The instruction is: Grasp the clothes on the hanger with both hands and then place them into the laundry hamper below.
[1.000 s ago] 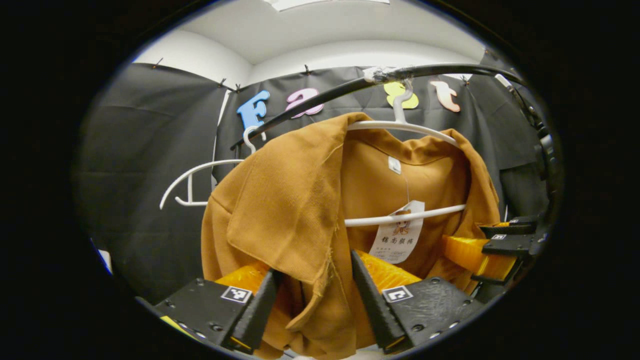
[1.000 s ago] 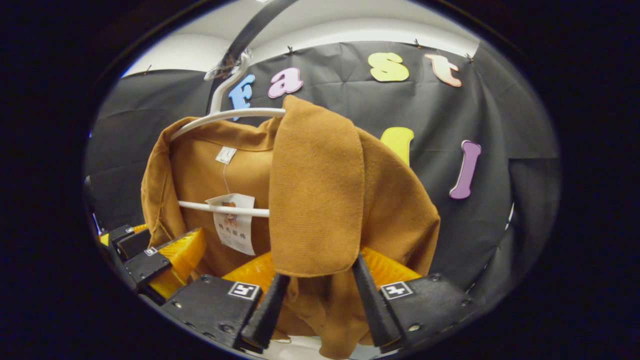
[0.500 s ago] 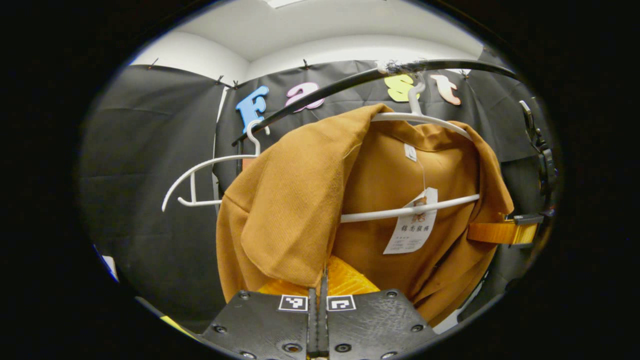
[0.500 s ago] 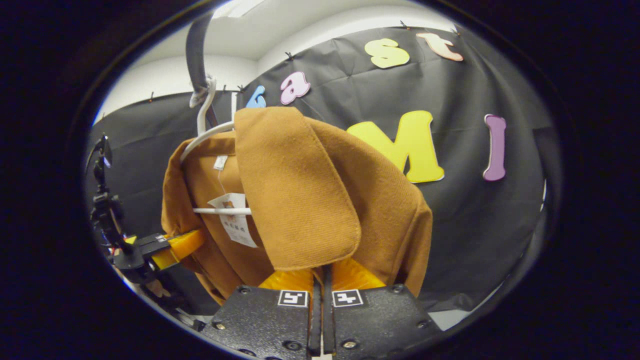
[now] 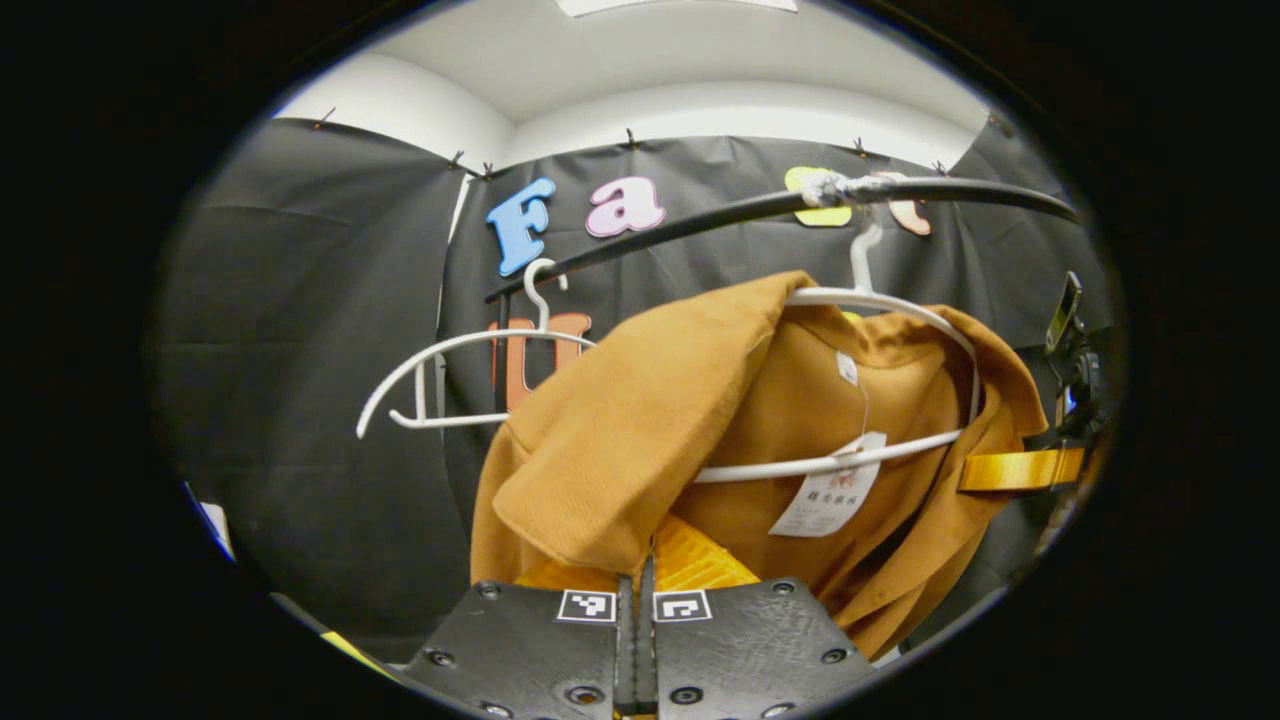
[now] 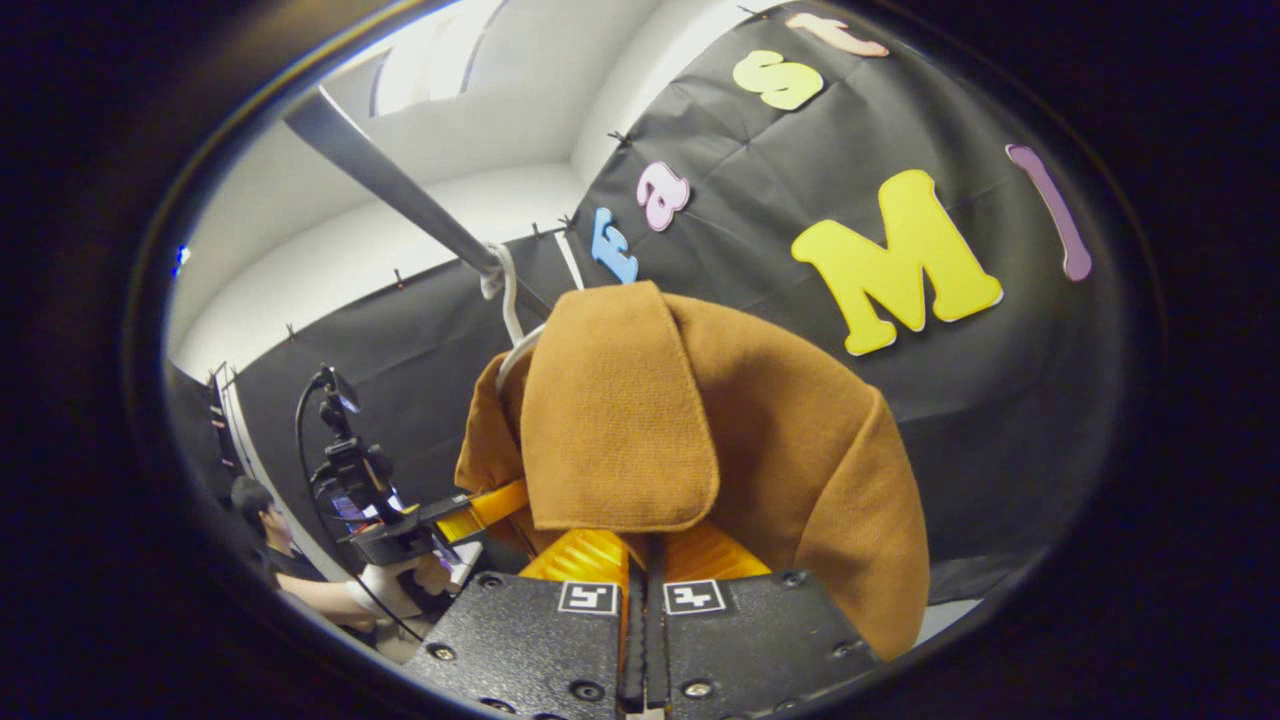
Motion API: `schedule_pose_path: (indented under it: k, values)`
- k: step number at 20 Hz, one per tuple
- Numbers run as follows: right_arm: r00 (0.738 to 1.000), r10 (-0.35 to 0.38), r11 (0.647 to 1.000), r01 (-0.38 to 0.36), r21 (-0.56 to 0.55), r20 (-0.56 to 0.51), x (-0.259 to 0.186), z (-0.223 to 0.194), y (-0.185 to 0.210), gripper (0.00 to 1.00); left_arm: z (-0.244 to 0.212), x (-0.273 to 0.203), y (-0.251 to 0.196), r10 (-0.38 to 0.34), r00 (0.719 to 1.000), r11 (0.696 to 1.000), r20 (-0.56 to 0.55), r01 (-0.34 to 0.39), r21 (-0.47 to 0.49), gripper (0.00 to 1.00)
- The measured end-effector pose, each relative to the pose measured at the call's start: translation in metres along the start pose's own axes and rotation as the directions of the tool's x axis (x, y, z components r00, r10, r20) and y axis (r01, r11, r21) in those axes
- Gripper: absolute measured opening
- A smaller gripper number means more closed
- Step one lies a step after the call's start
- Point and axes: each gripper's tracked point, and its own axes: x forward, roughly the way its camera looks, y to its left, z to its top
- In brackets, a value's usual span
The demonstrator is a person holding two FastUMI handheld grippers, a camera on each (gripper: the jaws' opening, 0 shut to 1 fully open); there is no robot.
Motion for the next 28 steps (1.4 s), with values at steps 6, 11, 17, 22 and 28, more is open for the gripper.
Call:
schedule_pose_path:
  k: [6,11,17,22,28]
  values:
    - [0.982,0.132,0.983,-0.147,0.109,0.132,-0.006,0.046,0.029,0.04,0.046,-0.008,0.028,0.015,0.997,0.998,0.075,-0.010,-0.064,0.05]
    - [0.962,0.091,0.976,-0.137,0.169,0.257,-0.021,0.079,0.015,0.04,0.073,-0.006,0.055,0.024,0.993,0.993,0.115,-0.010,-0.121,0.05]
    - [0.936,-0.036,0.973,-0.047,0.226,0.349,-0.039,0.103,-0.018,0.04,0.071,-0.012,0.060,-0.009,0.995,0.995,0.096,0.019,-0.098,0.00]
    - [0.921,-0.160,0.985,0.124,0.121,0.356,-0.042,0.108,-0.038,0.03,0.068,0.001,0.071,-0.043,0.998,0.993,0.054,0.049,-0.107,0.05]
    - [0.898,-0.282,0.959,0.268,0.089,0.337,-0.047,0.103,-0.073,0.04,0.055,0.010,0.070,-0.093,0.996,0.990,0.013,0.094,-0.106,0.05]
